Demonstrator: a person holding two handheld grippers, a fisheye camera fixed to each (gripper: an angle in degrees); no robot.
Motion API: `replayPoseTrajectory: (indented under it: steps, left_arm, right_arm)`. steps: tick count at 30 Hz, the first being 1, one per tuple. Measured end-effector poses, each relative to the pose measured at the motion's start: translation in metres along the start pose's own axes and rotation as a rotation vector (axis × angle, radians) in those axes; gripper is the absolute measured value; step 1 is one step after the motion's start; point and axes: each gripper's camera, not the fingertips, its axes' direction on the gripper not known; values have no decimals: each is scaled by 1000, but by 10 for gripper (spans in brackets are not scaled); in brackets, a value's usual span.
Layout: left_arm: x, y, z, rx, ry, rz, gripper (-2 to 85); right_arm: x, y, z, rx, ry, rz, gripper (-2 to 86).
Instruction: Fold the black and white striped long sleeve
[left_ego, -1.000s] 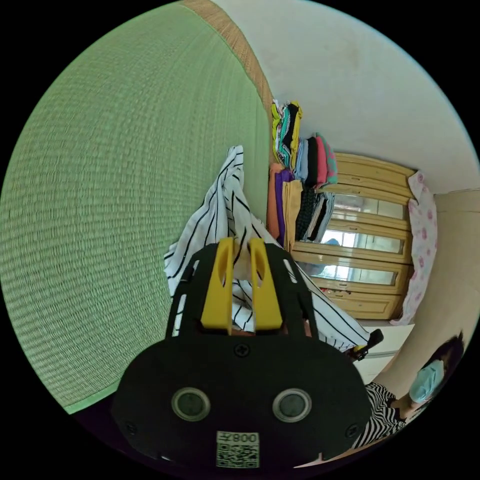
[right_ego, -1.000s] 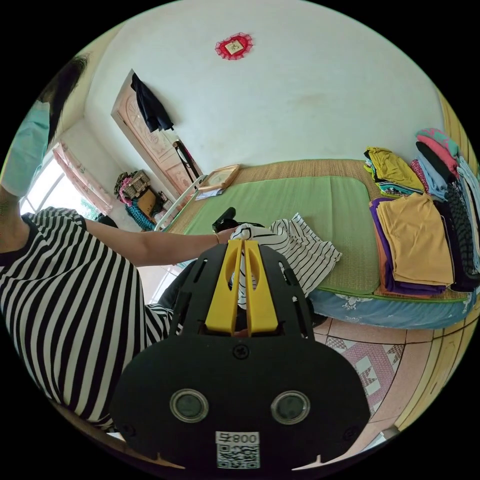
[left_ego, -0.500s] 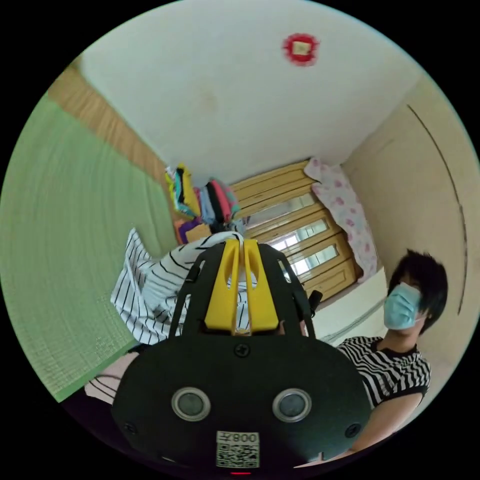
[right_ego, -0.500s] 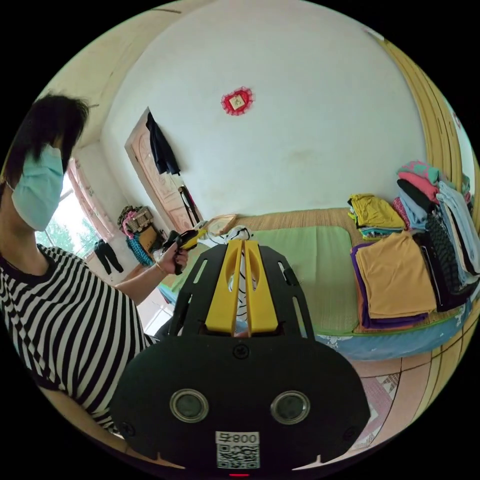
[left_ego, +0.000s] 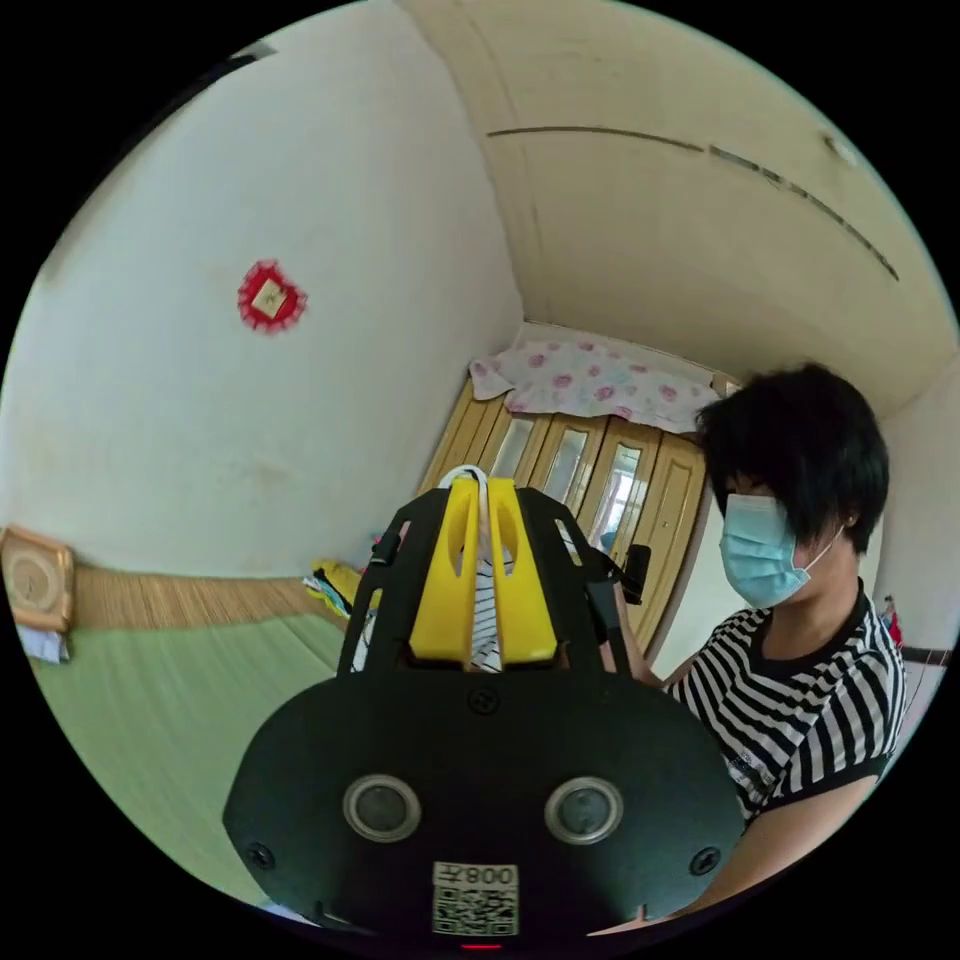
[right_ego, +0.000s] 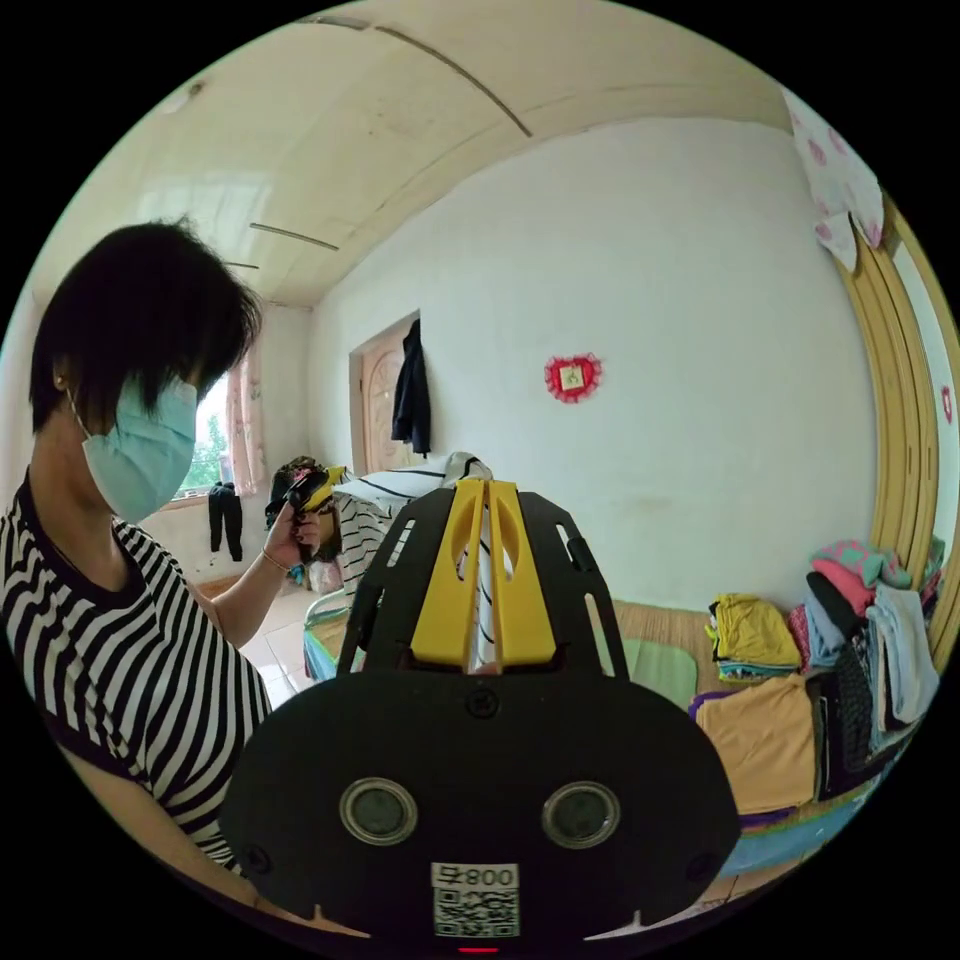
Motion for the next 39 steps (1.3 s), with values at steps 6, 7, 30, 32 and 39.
replayPoseTrajectory:
  steps: [6, 7, 30, 32, 39]
  left_arm:
    - [48, -28, -46, 22, -46, 158, 14]
    - [50, -30, -50, 24, -54, 168, 13]
    - [-350, -43, 17, -496, -607, -515, 83]
    - [-386, -18, 20, -562, -623, -584, 93]
    - [-419, 79, -5, -768, -583, -745, 107]
  right_arm:
    - [-25, -16, 13, 48, 7, -60, 2]
    - [-25, -17, 18, 49, 5, -62, 2]
    - [263, 114, 754, -830, 138, 411, -1]
    - [276, 160, 792, -919, 148, 450, 1]
    - [144, 312, 872, -1061, -188, 311, 55]
